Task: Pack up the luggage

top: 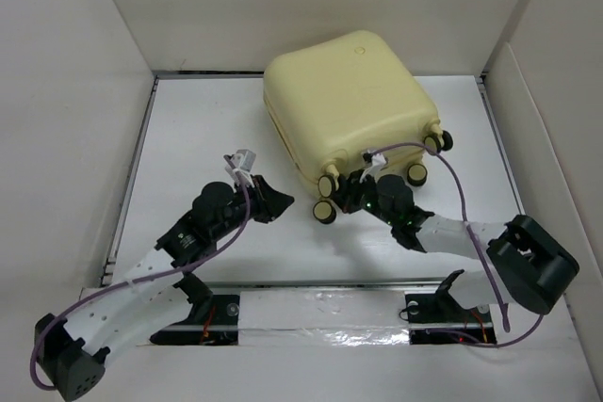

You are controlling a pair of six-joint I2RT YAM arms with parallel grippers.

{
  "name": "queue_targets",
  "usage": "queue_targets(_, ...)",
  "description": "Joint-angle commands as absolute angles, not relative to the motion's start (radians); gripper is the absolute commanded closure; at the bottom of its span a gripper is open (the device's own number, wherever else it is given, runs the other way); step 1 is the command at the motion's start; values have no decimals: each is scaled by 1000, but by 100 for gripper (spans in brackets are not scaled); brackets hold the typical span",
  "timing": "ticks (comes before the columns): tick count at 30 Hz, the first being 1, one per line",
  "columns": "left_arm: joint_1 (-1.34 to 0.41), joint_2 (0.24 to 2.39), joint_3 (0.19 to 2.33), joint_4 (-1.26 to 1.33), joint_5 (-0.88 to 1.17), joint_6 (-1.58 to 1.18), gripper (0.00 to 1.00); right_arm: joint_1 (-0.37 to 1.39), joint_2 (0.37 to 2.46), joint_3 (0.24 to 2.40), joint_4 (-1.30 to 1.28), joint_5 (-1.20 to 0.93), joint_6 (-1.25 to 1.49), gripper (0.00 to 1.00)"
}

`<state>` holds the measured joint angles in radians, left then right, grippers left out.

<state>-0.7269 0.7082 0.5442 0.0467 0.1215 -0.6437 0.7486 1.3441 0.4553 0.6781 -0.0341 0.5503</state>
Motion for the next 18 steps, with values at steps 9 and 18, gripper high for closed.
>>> queue_targets(9,-795,1123,704,431,273,-647,91,482,1171,459,718,-166,486,100)
queue_targets(18,-834,1393,865,545,344,-661,91,589,1186,390,738,-60,534,100)
